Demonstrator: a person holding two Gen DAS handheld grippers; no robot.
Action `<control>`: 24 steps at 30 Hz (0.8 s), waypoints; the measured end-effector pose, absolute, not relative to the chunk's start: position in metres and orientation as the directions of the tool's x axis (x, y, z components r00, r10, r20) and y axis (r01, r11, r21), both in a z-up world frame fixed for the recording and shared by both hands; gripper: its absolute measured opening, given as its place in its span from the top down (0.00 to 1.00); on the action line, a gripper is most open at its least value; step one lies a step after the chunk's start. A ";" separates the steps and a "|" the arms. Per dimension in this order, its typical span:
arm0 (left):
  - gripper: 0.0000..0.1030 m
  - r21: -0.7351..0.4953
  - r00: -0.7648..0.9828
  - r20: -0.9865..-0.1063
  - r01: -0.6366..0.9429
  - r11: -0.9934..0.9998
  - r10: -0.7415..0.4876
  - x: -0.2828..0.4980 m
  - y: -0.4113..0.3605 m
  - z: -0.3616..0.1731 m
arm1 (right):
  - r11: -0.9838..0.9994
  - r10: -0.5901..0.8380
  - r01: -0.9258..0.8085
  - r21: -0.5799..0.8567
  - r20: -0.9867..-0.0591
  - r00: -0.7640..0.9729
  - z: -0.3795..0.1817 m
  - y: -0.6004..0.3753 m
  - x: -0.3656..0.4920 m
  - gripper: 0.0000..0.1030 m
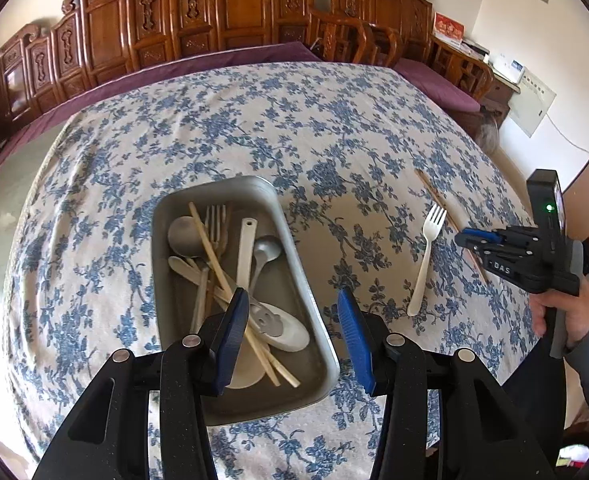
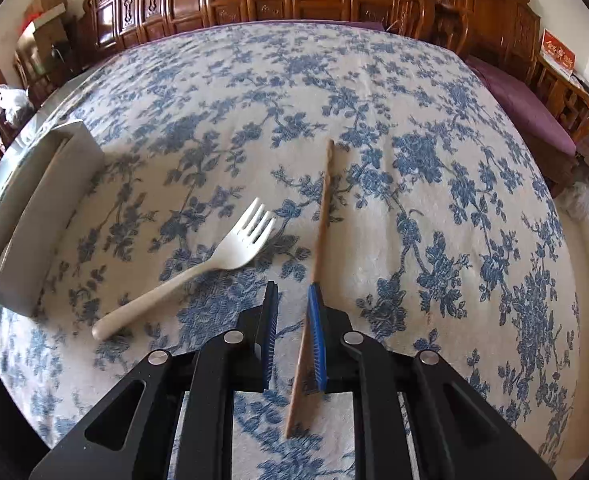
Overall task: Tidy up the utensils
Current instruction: 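Move the right tool to the cloth and grasp the remaining wooden chopstick, then grasp the white plastic fork with the left tool while the right tool holds the chopstick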
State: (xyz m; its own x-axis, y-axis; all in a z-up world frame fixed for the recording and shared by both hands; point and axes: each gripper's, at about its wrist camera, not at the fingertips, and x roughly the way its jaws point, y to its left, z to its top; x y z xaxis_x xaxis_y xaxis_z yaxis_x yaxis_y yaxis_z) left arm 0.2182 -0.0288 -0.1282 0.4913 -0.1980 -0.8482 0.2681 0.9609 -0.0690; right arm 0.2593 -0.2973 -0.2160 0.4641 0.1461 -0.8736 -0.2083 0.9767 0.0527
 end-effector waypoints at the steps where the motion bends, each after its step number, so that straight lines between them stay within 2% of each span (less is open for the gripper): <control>1: 0.57 -0.068 0.489 -0.849 0.271 0.960 -0.199 0.218 -0.031 -0.129 | 0.979 0.137 -0.200 0.047 -0.875 0.464 -0.217 -0.300 0.260 0.84; 4: 0.57 -0.069 0.480 -0.853 0.285 0.956 -0.204 0.221 -0.042 -0.132 | 0.983 0.119 -0.177 0.042 -0.885 0.450 -0.222 -0.308 0.262 0.92; 8: 0.56 -0.077 0.468 -0.857 0.301 0.951 -0.217 0.227 -0.055 -0.136 | 0.982 0.126 -0.180 0.050 -0.888 0.442 -0.222 -0.318 0.256 0.94; 9: 0.49 -0.078 0.465 -0.858 0.305 0.949 -0.219 0.229 -0.059 -0.138 | 0.983 0.120 -0.180 0.043 -0.888 0.443 -0.221 -0.320 0.253 0.94; 10: 0.26 -0.077 0.467 -0.856 0.307 0.949 -0.221 0.231 -0.063 -0.138 | 0.983 0.119 -0.179 0.042 -0.887 0.445 -0.220 -0.322 0.250 0.94; 11: 0.22 -0.076 0.482 -0.846 0.312 0.947 -0.227 0.231 -0.067 -0.138 | 0.983 0.124 -0.176 0.048 -0.886 0.447 -0.219 -0.326 0.247 0.94; 24: 0.16 -0.076 0.402 -0.875 0.436 0.897 -0.270 0.254 -0.145 -0.171 | 0.973 0.226 -0.151 0.173 -0.839 0.495 -0.196 -0.355 0.207 0.94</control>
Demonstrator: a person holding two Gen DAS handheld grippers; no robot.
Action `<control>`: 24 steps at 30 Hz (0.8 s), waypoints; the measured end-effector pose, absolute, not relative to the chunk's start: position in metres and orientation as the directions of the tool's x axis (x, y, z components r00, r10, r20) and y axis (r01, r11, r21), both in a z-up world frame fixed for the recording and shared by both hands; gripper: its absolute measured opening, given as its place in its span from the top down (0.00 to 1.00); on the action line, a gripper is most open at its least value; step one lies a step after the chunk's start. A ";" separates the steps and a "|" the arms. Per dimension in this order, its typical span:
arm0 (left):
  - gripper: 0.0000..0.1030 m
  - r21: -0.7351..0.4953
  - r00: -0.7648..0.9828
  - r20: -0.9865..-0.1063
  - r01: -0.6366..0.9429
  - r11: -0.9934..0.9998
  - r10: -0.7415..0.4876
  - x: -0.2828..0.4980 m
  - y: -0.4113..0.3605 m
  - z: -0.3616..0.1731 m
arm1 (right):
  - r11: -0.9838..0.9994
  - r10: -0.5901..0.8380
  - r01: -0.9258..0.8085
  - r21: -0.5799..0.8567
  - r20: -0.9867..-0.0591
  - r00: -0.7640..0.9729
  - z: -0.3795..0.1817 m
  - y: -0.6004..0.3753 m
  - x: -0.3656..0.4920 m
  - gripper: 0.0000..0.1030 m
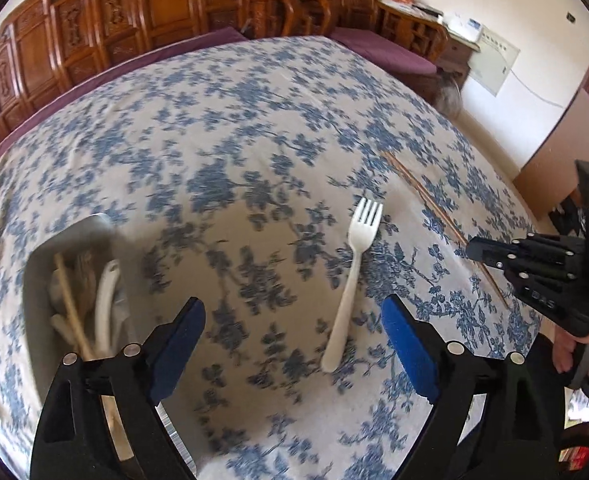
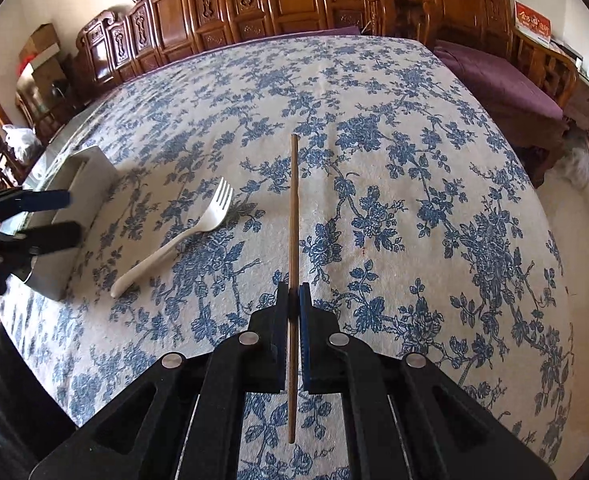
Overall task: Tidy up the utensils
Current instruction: 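Grasp the white plastic fork with the left tool while the right tool holds the chopstick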
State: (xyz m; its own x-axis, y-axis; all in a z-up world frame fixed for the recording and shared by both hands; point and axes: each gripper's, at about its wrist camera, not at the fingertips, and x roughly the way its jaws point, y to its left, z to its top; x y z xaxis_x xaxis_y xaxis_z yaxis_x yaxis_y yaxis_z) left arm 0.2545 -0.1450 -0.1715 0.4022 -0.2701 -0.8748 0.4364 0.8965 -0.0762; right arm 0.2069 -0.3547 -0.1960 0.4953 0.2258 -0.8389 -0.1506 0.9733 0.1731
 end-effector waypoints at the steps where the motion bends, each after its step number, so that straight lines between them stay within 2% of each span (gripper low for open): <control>1: 0.16 -0.075 0.396 -0.878 0.441 0.894 -0.269 0.256 -0.149 -0.174 | 0.972 0.230 -0.152 0.176 -0.837 0.497 -0.195 -0.355 0.206 0.94; 9: 0.17 -0.056 0.350 -0.902 0.486 0.872 -0.253 0.266 -0.180 -0.197 | 0.968 0.248 -0.156 0.195 -0.830 0.499 -0.198 -0.361 0.203 0.94; 10: 0.20 -0.055 0.346 -0.904 0.489 0.870 -0.252 0.267 -0.182 -0.200 | 0.968 0.250 -0.154 0.199 -0.830 0.498 -0.199 -0.363 0.203 0.94; 12: 0.32 -0.057 0.327 -0.911 0.499 0.865 -0.249 0.271 -0.188 -0.207 | 0.968 0.250 -0.151 0.201 -0.831 0.497 -0.201 -0.365 0.202 0.94; 14: 0.51 -0.057 0.312 -0.919 0.503 0.862 -0.243 0.274 -0.192 -0.213 | 0.968 0.250 -0.149 0.203 -0.832 0.495 -0.203 -0.367 0.202 0.94; 15: 0.55 -0.058 0.305 -0.922 0.505 0.861 -0.241 0.275 -0.194 -0.216 | 0.968 0.249 -0.147 0.202 -0.833 0.494 -0.203 -0.368 0.201 0.94; 17: 0.70 -0.055 0.301 -0.925 0.501 0.864 -0.233 0.278 -0.196 -0.221 | 0.969 0.247 -0.143 0.202 -0.834 0.493 -0.205 -0.370 0.201 0.94; 22: 0.72 -0.041 0.320 -0.920 0.492 0.869 -0.225 0.281 -0.199 -0.223 | 0.970 0.244 -0.135 0.203 -0.835 0.493 -0.207 -0.374 0.201 0.94; 24: 0.79 -0.028 0.325 -0.920 0.499 0.866 -0.217 0.280 -0.202 -0.223 | 0.970 0.243 -0.133 0.204 -0.835 0.493 -0.206 -0.375 0.202 0.94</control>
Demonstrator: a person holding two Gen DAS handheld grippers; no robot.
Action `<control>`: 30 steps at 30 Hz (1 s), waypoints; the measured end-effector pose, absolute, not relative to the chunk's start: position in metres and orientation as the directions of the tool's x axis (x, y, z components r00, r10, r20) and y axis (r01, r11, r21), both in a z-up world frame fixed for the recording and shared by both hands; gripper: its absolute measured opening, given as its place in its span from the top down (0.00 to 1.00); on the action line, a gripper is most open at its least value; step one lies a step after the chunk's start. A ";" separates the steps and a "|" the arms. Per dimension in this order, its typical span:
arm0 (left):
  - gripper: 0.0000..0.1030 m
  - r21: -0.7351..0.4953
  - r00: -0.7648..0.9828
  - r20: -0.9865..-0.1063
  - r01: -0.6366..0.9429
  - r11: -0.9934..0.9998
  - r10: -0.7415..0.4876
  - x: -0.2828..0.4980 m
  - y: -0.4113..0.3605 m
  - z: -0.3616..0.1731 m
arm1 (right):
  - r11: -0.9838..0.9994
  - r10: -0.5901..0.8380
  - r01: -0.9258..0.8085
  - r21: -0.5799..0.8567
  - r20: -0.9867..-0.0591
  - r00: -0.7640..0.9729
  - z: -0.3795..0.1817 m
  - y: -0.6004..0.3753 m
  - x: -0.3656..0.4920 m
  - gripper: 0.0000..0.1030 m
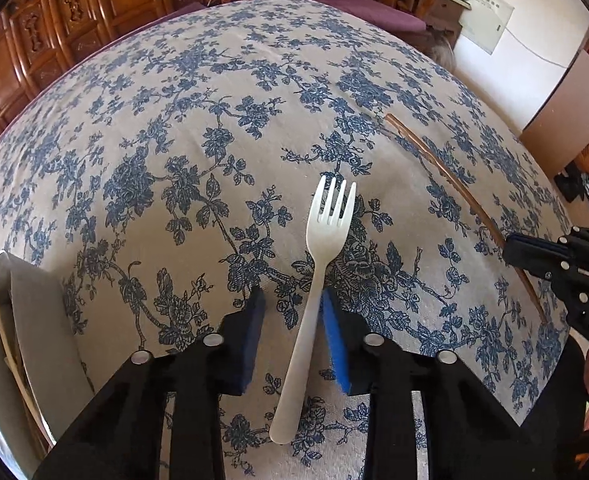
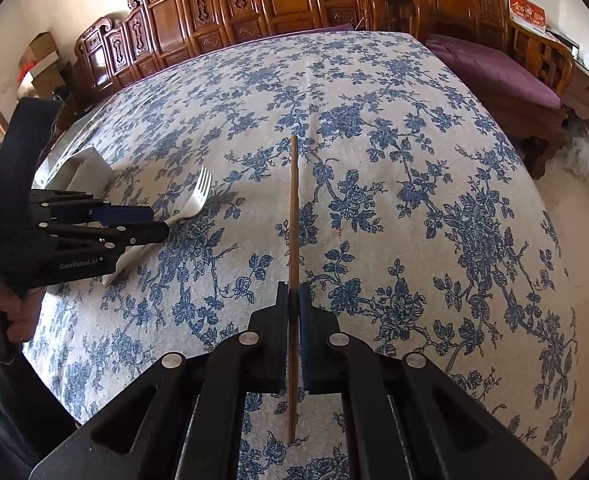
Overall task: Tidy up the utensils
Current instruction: 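Grasp the white plastic fork with the left tool while the right tool holds the chopstick, then carry the white fork into the grey tray and open the left tool while right holds chopstick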
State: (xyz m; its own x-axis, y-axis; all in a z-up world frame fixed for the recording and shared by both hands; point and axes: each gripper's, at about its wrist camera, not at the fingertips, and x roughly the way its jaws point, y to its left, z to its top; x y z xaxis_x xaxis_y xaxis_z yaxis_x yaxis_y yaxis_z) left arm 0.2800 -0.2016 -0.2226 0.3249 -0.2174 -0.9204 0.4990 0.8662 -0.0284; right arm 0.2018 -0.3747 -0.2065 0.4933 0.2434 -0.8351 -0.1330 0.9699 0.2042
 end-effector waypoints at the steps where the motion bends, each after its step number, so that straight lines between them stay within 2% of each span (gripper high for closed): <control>1: 0.86 -0.023 0.326 -0.921 0.502 0.865 -0.214 0.280 -0.203 -0.223 | 0.970 0.243 -0.133 0.204 -0.835 0.493 -0.206 -0.374 0.202 0.94; 2: 0.93 -0.020 0.325 -0.922 0.505 0.863 -0.212 0.279 -0.203 -0.223 | 0.970 0.243 -0.135 0.203 -0.835 0.494 -0.206 -0.373 0.203 0.94; 3: 0.94 -0.020 0.323 -0.922 0.508 0.861 -0.212 0.278 -0.202 -0.223 | 0.970 0.244 -0.136 0.202 -0.834 0.494 -0.205 -0.373 0.203 0.94; 30: 0.94 -0.021 0.481 -0.847 0.398 0.917 -0.228 0.251 -0.110 -0.134 | 0.948 0.303 -0.256 0.189 -0.783 0.543 -0.149 -0.299 0.197 0.94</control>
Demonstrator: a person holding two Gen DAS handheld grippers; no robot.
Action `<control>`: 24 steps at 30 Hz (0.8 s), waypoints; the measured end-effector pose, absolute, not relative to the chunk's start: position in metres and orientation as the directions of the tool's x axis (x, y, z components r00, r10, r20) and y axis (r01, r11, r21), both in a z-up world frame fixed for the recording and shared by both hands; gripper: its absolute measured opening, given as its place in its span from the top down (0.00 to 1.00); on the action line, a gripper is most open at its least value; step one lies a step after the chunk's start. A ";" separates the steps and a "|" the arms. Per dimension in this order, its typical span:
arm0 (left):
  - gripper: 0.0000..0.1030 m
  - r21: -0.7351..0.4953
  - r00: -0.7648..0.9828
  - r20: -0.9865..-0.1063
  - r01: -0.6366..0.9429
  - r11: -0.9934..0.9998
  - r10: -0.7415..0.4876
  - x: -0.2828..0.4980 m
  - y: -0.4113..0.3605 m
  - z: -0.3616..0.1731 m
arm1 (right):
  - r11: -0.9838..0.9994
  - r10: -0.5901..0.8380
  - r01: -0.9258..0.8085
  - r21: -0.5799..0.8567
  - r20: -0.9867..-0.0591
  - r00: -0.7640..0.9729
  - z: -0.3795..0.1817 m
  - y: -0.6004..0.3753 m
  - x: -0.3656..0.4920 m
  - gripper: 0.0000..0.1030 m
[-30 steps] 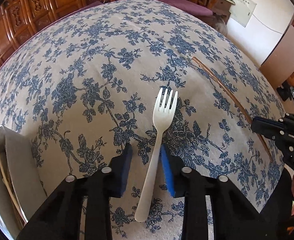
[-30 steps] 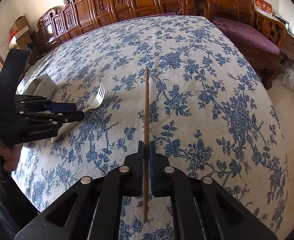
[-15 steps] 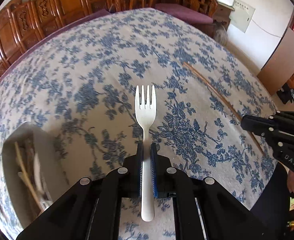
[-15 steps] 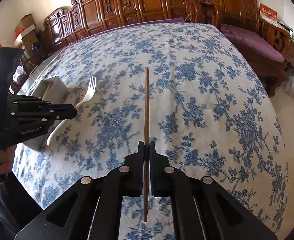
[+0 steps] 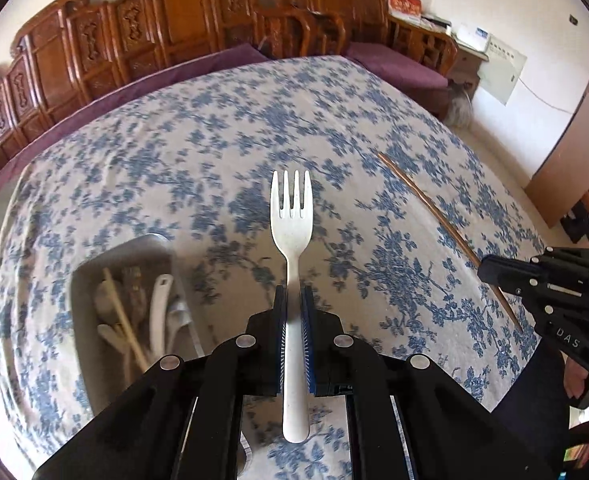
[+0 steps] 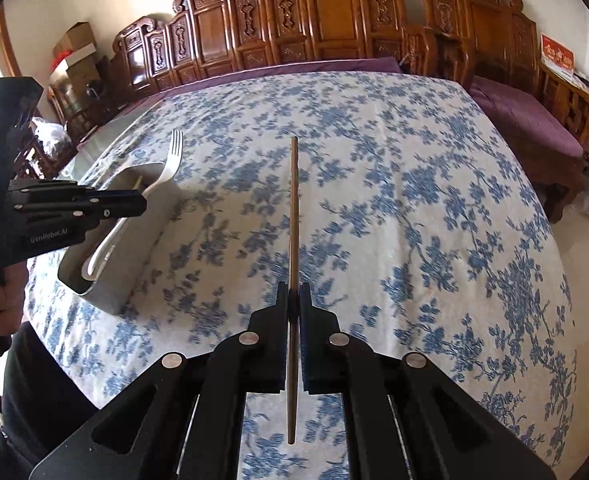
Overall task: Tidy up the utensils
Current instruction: 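Carry the white fork into the grey tray and open the left tool while right holds chopstick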
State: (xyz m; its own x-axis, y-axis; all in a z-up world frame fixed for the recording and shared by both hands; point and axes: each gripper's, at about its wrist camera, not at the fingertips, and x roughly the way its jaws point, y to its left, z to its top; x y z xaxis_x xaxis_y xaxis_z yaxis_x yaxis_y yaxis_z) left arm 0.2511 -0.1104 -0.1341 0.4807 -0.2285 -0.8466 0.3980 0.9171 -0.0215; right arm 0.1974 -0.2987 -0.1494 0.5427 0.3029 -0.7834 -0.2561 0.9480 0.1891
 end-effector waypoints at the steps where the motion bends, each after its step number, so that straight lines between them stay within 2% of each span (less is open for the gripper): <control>1: 0.94 -0.022 0.488 -0.843 0.390 0.921 -0.227 0.251 -0.105 -0.131 | 0.947 0.305 -0.260 0.188 -0.782 0.543 -0.148 -0.296 0.198 0.94; 11: 0.94 -0.030 0.524 -0.825 0.333 0.942 -0.211 0.249 -0.067 -0.117 | 0.934 0.329 -0.308 0.182 -0.777 0.537 -0.138 -0.264 0.200 0.94; 24: 0.94 -0.039 0.524 -0.835 0.248 0.968 -0.168 0.260 -0.022 -0.129 | 0.921 0.355 -0.339 0.193 -0.771 0.528 -0.132 -0.245 0.200 0.94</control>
State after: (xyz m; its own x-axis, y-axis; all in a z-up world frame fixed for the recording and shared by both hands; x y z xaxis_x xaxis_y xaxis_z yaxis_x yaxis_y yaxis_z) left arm 0.2604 -0.0218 -0.1291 0.5238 -0.1682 -0.8351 0.2479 0.9680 -0.0395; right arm 0.2003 -0.2450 -0.1317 0.5278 0.3555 -0.7714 -0.3386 0.9210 0.1927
